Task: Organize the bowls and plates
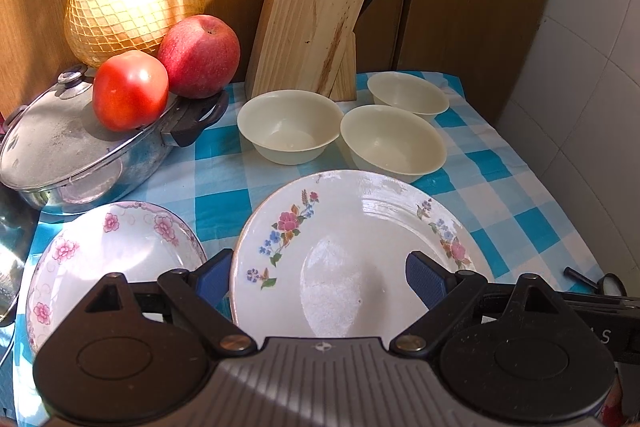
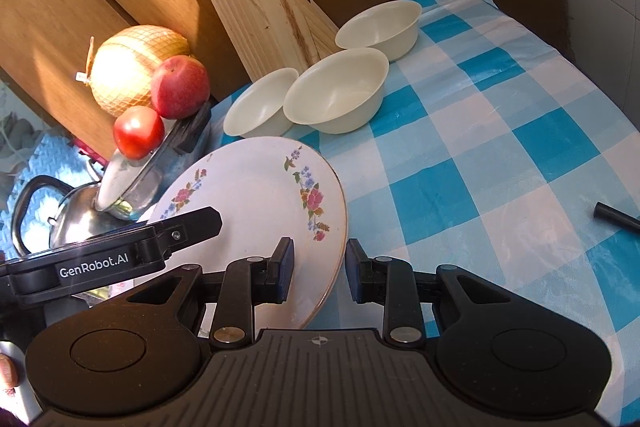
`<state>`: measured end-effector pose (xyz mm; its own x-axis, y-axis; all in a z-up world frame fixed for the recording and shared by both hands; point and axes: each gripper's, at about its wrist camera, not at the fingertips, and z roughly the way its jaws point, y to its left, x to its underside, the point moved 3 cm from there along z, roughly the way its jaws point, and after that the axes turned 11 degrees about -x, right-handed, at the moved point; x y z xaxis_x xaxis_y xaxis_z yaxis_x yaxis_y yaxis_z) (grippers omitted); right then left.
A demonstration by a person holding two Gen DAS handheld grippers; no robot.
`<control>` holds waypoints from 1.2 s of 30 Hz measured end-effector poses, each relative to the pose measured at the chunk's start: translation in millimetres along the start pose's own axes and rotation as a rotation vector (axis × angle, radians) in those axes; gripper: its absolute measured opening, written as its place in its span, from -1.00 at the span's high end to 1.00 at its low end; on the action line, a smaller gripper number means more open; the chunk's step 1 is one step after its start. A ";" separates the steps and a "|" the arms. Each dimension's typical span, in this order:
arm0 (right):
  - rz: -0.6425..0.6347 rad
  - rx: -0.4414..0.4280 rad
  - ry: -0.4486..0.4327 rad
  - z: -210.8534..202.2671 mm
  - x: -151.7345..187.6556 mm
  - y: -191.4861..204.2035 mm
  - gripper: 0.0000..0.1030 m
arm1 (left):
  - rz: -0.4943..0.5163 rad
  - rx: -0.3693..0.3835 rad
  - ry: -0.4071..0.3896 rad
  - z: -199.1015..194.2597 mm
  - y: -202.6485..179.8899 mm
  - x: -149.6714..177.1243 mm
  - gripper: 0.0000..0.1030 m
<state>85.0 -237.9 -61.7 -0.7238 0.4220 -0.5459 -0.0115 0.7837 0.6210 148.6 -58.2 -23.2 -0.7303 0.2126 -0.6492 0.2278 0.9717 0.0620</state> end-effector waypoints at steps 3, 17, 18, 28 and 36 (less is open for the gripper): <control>-0.008 -0.004 0.006 -2.5 5.5 4.2 0.30 | -0.004 -0.004 0.007 -4.8 3.4 7.9 -0.65; -0.033 -0.016 0.051 -14.0 45.2 14.8 0.30 | -0.001 -0.010 0.039 -28.0 13.0 52.5 -0.65; -0.032 -0.016 0.056 -14.4 48.6 14.8 0.30 | 0.001 -0.011 0.038 -30.4 12.8 56.0 -0.65; -0.074 -0.017 0.100 -19.4 80.0 24.4 0.28 | -0.002 -0.027 0.075 -39.1 20.7 88.0 -0.66; -0.138 0.002 0.100 -25.3 94.3 33.8 0.27 | -0.018 -0.018 0.143 -33.9 24.7 108.9 -0.66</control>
<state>-1.1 -183.1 -78.0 -0.7804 0.2629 -0.5673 -0.1145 0.8319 0.5430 52.9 -7.6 -66.7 -0.8190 0.2065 -0.5354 0.2033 0.9769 0.0657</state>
